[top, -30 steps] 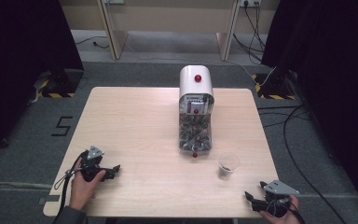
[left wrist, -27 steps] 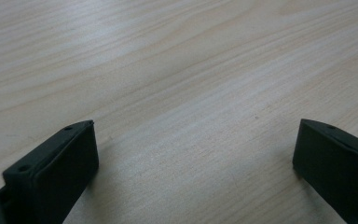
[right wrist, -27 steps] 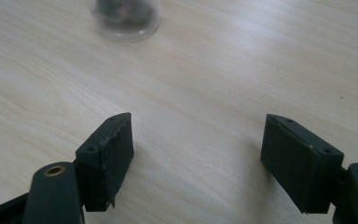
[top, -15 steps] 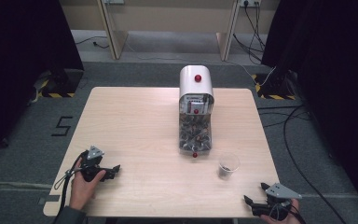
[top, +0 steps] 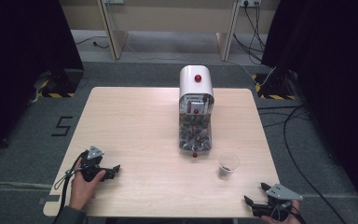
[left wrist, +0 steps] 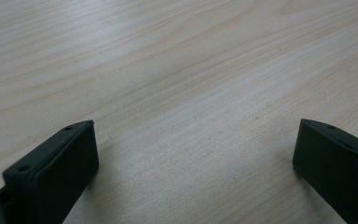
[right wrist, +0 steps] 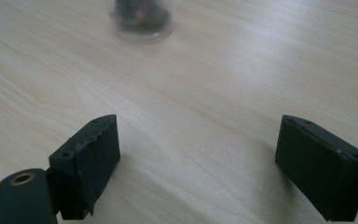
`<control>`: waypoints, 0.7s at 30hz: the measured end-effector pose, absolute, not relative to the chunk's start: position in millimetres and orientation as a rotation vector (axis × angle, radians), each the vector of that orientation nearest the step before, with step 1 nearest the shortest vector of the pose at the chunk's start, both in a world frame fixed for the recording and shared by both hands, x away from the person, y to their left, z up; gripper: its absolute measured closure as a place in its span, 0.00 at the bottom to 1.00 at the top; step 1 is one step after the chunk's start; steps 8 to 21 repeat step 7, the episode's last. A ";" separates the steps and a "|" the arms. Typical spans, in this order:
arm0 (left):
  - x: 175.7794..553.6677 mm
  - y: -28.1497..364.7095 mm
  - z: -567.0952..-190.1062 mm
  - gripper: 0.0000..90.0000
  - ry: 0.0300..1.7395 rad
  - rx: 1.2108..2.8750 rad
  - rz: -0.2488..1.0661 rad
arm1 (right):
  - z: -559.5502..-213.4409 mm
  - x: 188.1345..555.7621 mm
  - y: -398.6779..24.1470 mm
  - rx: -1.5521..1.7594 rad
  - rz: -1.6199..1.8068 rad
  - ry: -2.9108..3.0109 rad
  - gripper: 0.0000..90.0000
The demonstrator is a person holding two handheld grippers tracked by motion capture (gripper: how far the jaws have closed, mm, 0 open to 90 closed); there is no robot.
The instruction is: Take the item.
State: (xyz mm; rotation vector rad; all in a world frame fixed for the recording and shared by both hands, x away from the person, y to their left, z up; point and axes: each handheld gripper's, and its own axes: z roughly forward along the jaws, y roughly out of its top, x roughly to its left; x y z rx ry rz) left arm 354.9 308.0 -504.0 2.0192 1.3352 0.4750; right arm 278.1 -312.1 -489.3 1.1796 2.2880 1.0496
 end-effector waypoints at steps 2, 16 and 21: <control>354.9 308.0 -504.0 0.00 1.335 2.019 0.475 | -489.4 278.2 -312.3 1.176 1.051 2.288 0.16; 355.0 308.0 -504.0 0.00 1.335 2.019 0.475 | -489.6 278.4 -312.7 1.170 1.054 2.290 0.16; 355.0 308.0 -504.0 0.00 1.335 2.019 0.475 | -489.6 278.4 -312.7 1.170 1.054 2.290 0.16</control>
